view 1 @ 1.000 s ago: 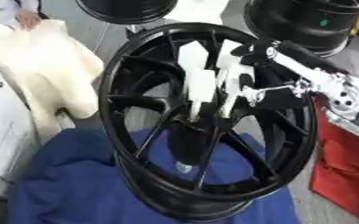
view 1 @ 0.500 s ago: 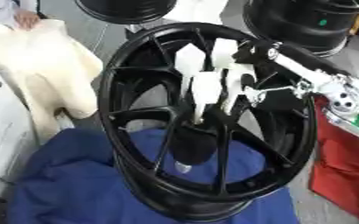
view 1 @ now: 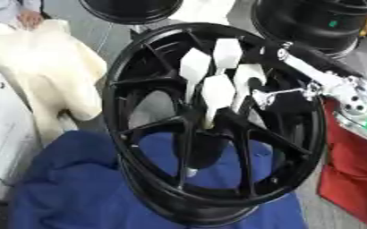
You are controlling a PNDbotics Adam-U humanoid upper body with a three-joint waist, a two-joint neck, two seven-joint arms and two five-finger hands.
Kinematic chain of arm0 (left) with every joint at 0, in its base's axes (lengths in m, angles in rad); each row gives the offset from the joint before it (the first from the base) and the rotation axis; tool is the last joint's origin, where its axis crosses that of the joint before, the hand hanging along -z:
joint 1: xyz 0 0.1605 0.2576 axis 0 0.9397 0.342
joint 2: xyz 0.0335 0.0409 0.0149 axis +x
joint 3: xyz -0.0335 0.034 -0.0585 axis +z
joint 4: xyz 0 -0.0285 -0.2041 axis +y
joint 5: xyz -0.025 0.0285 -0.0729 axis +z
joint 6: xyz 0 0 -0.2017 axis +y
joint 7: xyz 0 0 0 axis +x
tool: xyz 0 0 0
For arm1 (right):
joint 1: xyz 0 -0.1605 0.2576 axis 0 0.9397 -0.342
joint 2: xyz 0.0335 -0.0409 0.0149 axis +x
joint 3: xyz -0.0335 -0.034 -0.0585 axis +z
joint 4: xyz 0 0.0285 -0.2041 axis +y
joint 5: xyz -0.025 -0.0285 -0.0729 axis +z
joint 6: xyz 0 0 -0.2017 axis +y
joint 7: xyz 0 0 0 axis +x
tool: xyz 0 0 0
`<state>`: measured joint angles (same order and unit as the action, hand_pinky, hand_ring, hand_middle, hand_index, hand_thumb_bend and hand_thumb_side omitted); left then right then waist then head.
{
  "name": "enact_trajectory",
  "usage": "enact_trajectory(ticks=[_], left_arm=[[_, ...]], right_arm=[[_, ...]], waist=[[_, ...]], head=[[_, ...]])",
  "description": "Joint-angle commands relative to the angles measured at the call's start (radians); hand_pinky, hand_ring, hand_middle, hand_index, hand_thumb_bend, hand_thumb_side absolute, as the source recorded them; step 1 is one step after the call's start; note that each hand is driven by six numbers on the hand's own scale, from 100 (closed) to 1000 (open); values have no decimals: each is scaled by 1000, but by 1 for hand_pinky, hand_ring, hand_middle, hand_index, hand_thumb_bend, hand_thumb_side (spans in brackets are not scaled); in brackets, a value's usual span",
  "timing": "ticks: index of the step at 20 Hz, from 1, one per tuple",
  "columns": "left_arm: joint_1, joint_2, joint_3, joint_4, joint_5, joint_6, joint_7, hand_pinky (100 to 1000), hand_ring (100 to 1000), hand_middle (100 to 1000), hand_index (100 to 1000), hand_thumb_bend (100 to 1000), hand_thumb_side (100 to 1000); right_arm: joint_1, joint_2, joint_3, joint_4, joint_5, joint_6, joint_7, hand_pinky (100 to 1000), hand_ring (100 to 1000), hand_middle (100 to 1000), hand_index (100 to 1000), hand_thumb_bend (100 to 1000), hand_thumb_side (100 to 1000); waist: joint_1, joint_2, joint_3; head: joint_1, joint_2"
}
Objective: Pull the pin out of the wheel hub.
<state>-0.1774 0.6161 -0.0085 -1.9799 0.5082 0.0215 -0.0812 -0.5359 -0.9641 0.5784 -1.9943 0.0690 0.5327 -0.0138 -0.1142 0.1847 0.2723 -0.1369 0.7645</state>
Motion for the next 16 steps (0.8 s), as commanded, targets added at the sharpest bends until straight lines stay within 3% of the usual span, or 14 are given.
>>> enact_trajectory(ticks=[1,11,16], left_arm=[[-6,13,11,-20,-4,2,1,974,805,619,852,100,704],[-9,10,8,-20,-4,5,-2,974,802,619,852,100,706],[-11,9,8,-20,-4,3,-3,974,801,619,852,100,705]], right_arm=[[-5,-24,-11,-6,-12,2,9,841,831,777,843,100,100],[3,-26,-13,-6,-39,7,29,843,838,789,850,100,144],[8,-29,-14,-6,-52,20,31,841,837,797,853,100,267]], waist=[[6,-8,1],[6,-3,4],[8,-1,7]], head=[[4,6],[7,6],[9,6]])
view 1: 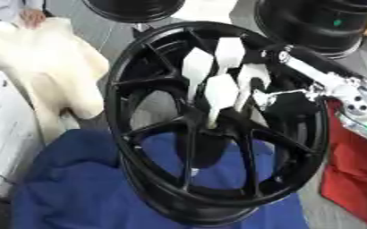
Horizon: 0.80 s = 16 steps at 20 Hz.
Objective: Pull the pin out of the wheel hub.
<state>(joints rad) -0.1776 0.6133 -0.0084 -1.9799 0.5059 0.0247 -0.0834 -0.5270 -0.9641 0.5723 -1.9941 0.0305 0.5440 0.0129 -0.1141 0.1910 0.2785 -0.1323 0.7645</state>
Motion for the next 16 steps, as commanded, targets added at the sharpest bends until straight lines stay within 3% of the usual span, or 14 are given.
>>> enact_trajectory(ticks=[1,8,16], left_arm=[[-11,12,8,-20,-1,0,-1,974,800,620,852,100,705],[-15,12,6,-20,0,0,-4,974,801,620,853,100,704],[-16,12,4,-20,-1,0,-7,972,802,621,853,100,705]], right_arm=[[0,-31,-8,-6,-16,14,5,840,837,796,852,100,286],[8,-37,-12,-6,-35,33,0,842,844,803,859,100,298],[16,-43,-15,-6,-44,17,1,840,842,801,863,100,256]], waist=[[8,-7,1],[9,-5,2],[10,-4,1]], head=[[5,6],[8,6],[11,6]])
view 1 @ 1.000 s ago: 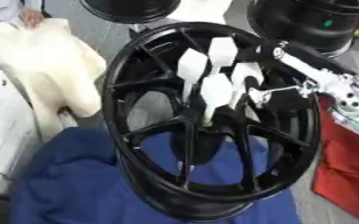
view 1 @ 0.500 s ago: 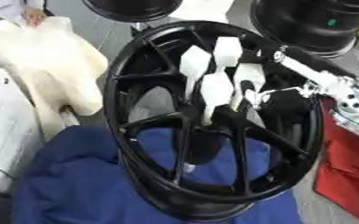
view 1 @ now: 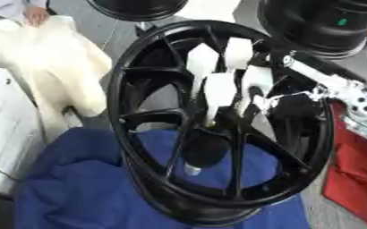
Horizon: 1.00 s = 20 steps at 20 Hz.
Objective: Pull the pin out of the wheel hub.
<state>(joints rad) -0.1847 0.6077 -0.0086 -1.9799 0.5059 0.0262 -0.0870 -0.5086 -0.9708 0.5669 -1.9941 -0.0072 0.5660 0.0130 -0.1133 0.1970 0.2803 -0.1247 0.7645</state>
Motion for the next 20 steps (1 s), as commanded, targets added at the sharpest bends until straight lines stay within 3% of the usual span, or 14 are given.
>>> enact_trajectory(ticks=[1,5,13,20], left_arm=[[-9,18,4,-20,-1,-1,-4,972,802,621,853,100,705],[-8,17,5,-20,-1,-1,-4,972,802,622,853,100,706],[-8,14,5,-20,-1,2,-3,972,803,622,854,100,709],[-7,14,6,-20,1,2,-2,972,803,623,854,100,706]], right_arm=[[-1,-37,-10,-6,-5,-5,0,839,839,800,861,100,242],[3,-37,-11,-6,-3,-3,-1,833,827,797,854,100,255],[-2,-30,-11,-6,-17,-1,-29,799,759,745,812,100,176],[-6,-26,-11,-6,-5,-12,-57,681,537,541,653,100,100]], waist=[[9,-10,0],[9,-9,0],[9,-9,0],[9,-10,0]], head=[[4,6],[5,6],[7,6],[9,6]])
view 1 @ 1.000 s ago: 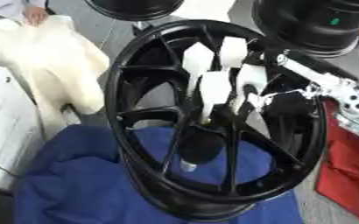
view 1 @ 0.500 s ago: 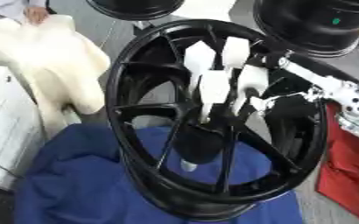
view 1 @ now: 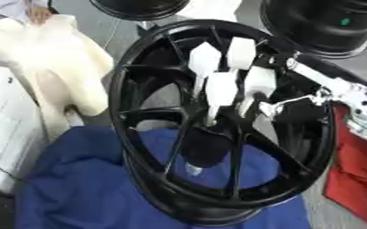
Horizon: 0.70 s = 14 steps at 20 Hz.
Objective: Pull the pin out of the wheel hub.
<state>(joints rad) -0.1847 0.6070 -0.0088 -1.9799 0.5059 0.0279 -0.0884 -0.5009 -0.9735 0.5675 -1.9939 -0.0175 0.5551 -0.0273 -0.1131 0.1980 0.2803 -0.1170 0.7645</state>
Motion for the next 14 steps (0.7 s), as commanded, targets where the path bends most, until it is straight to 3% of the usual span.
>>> enact_trajectory(ticks=[1,8,14], left_arm=[[-7,15,6,-20,1,1,-1,972,803,623,854,100,706],[-6,13,6,-20,3,2,0,971,802,623,854,100,705],[-8,14,6,-20,3,4,0,970,802,622,854,100,705]], right_arm=[[-15,-22,-12,-6,6,-3,-22,678,533,537,649,100,100],[-29,-13,-16,-6,-1,-18,-100,578,434,400,498,100,100],[-46,-17,-15,-6,-16,-15,-127,565,443,312,411,100,107]], waist=[[9,-12,0],[10,-13,0],[9,-14,3]], head=[[1,6],[2,6],[1,6]])
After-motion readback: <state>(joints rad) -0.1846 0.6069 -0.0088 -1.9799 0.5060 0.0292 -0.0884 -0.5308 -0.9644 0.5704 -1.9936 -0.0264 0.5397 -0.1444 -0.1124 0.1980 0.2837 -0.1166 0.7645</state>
